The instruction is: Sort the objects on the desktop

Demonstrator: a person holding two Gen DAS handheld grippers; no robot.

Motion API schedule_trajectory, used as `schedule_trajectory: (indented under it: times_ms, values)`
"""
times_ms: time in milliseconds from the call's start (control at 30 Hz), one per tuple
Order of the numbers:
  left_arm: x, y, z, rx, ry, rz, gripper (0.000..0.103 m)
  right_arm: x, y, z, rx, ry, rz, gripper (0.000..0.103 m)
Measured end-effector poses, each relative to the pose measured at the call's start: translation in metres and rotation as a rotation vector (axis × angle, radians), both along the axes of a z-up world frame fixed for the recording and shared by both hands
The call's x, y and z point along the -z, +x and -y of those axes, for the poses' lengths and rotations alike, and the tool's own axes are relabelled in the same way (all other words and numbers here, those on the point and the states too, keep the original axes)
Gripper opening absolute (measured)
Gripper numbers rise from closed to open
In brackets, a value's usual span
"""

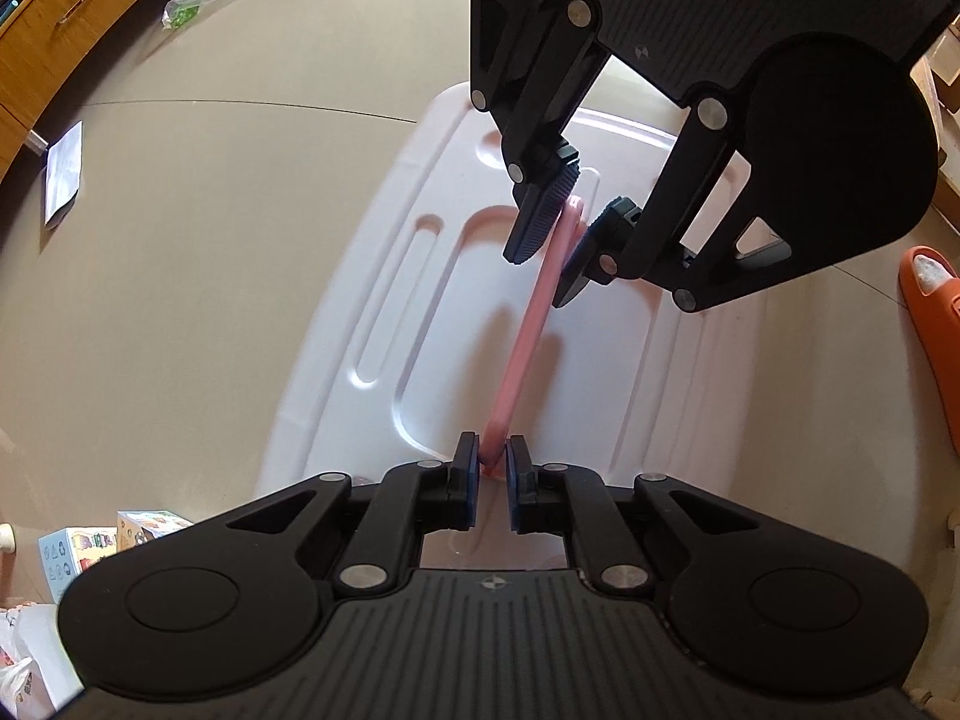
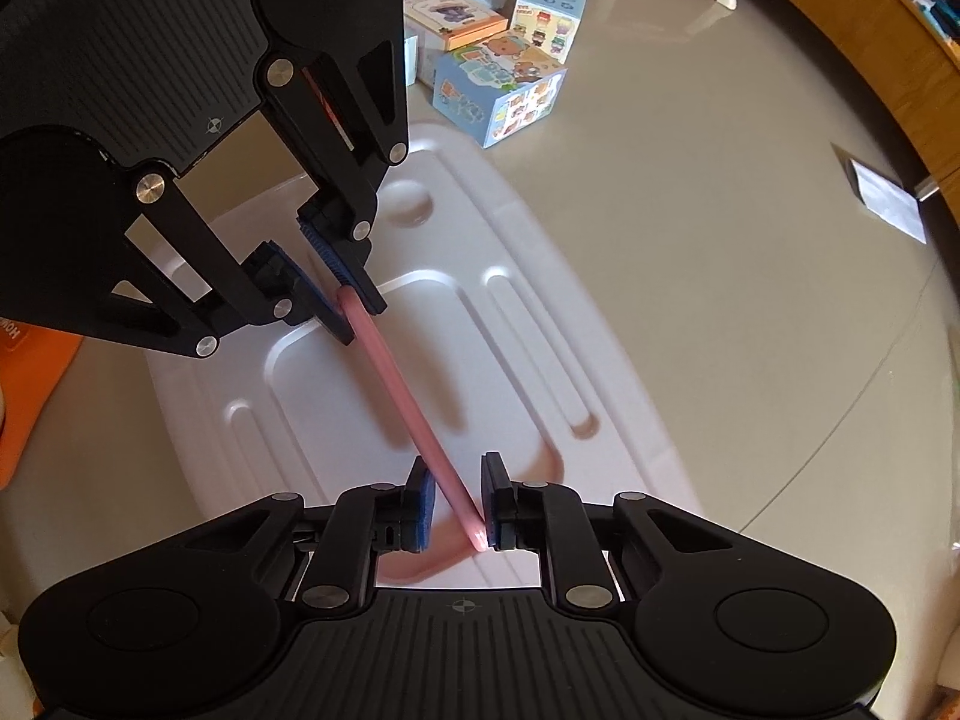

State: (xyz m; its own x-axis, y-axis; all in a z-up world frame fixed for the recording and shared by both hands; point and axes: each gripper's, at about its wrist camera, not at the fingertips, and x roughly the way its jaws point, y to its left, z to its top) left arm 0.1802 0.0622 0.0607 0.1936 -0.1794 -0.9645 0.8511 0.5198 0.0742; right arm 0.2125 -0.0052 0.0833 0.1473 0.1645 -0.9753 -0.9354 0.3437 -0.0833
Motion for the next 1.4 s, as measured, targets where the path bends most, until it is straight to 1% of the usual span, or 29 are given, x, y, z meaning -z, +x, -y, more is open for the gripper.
schedule_trajectory:
  times_ms: [33, 67, 100, 133, 167, 233, 267, 300, 333, 367, 400, 433, 467, 500, 533, 567, 600, 700, 800, 833, 867, 900, 967, 1033, 1067, 1133, 1200, 1300, 1400]
  values:
    - [-0.001, 0.0, 0.0, -0.007, -0.004, -0.004, 0.01, 0.0, 0.001, 0.0, 0.01, -0.001, -0.002, 0.016]
    - [-0.002, -0.001, 0.0, -0.013, -0.004, -0.006, 0.01, 0.0, 0.002, 0.0, 0.019, -0.004, -0.001, 0.021]
    - [-0.005, -0.002, 0.0, -0.022, -0.002, -0.005, 0.011, -0.002, 0.003, 0.0, 0.027, -0.013, 0.01, 0.027]
    - [-0.007, -0.003, 0.0, -0.033, 0.001, -0.002, 0.012, -0.005, 0.003, 0.001, 0.036, -0.016, 0.019, 0.04]
    - [-0.01, -0.004, 0.0, -0.044, 0.004, 0.0, 0.013, -0.01, 0.001, 0.003, 0.04, -0.004, 0.02, 0.044]
    - [-0.018, -0.008, 0.001, -0.071, 0.013, 0.012, 0.014, -0.024, -0.001, 0.007, 0.065, 0.034, 0.018, 0.044]
    - [-0.022, -0.01, 0.002, -0.097, 0.015, 0.023, 0.017, -0.031, -0.003, 0.01, 0.088, 0.05, 0.025, 0.045]
    - [-0.028, -0.012, 0.002, -0.133, 0.014, 0.031, 0.024, -0.038, -0.005, 0.014, 0.112, 0.065, 0.034, 0.046]
    - [-0.033, -0.015, 0.002, -0.174, 0.011, 0.037, 0.029, -0.05, -0.008, 0.018, 0.143, 0.08, 0.039, 0.048]
    - [-0.039, -0.019, 0.002, -0.219, 0.008, 0.041, 0.042, -0.059, -0.011, 0.023, 0.177, 0.093, 0.042, 0.054]
    - [-0.045, -0.025, 0.0, -0.267, 0.006, 0.043, 0.054, -0.066, -0.014, 0.026, 0.208, 0.103, 0.049, 0.057]
    - [-0.051, -0.028, -0.001, -0.312, -0.004, 0.047, 0.057, -0.073, -0.017, 0.029, 0.239, 0.112, 0.055, 0.06]
    - [-0.06, -0.028, -0.001, -0.354, -0.028, 0.05, 0.058, -0.082, -0.023, 0.034, 0.273, 0.122, 0.069, 0.06]
    - [-0.068, -0.032, 0.0, -0.4, -0.055, 0.048, 0.06, -0.091, -0.029, 0.04, 0.308, 0.132, 0.083, 0.06]
    - [-0.072, -0.04, 0.002, -0.447, -0.074, 0.045, 0.063, -0.101, -0.036, 0.047, 0.342, 0.142, 0.097, 0.063]
    - [-0.075, -0.043, 0.003, -0.495, -0.089, 0.051, 0.07, -0.108, -0.045, 0.059, 0.391, 0.151, 0.107, 0.063]
    - [-0.078, -0.047, 0.004, -0.537, -0.101, 0.065, 0.073, -0.111, -0.052, 0.066, 0.428, 0.16, 0.112, 0.063]
    - [-0.087, -0.075, 0.009, -0.632, -0.134, 0.119, 0.079, -0.123, -0.076, 0.088, 0.568, 0.191, 0.144, 0.065]
    - [-0.092, -0.101, 0.016, -0.705, -0.158, 0.167, 0.08, -0.127, -0.099, 0.106, 0.691, 0.229, 0.173, 0.068]
    - [-0.092, -0.109, 0.018, -0.726, -0.162, 0.182, 0.08, -0.127, -0.107, 0.111, 0.728, 0.245, 0.184, 0.072]
    - [-0.093, -0.116, 0.019, -0.748, -0.169, 0.193, 0.084, -0.126, -0.116, 0.117, 0.774, 0.264, 0.199, 0.077]
    - [-0.093, -0.123, 0.019, -0.766, -0.177, 0.201, 0.088, -0.125, -0.126, 0.123, 0.822, 0.282, 0.216, 0.078]
    - [-0.093, -0.135, 0.021, -0.793, -0.187, 0.212, 0.091, -0.12, -0.144, 0.135, 0.917, 0.319, 0.242, 0.082]
    - [-0.091, -0.143, 0.026, -0.792, -0.176, 0.224, 0.091, -0.114, -0.161, 0.146, 0.997, 0.35, 0.248, 0.082]
    - [-0.091, -0.147, 0.03, -0.783, -0.166, 0.233, 0.091, -0.11, -0.17, 0.151, 1.038, 0.352, 0.254, 0.082]
    - [-0.092, -0.155, 0.033, -0.784, -0.164, 0.249, 0.092, -0.102, -0.182, 0.156, 1.085, 0.349, 0.255, 0.082]
    - [-0.091, -0.161, 0.031, -0.814, -0.197, 0.23, 0.096, -0.095, -0.191, 0.158, 1.124, 0.36, 0.258, 0.082]
    - [-0.088, -0.167, 0.025, -0.87, -0.242, 0.203, 0.097, -0.088, -0.204, 0.163, 1.187, 0.416, 0.249, 0.082]
    - [-0.089, -0.175, 0.025, -0.905, -0.269, 0.25, 0.097, -0.077, -0.213, 0.167, 1.257, 0.457, 0.21, 0.083]
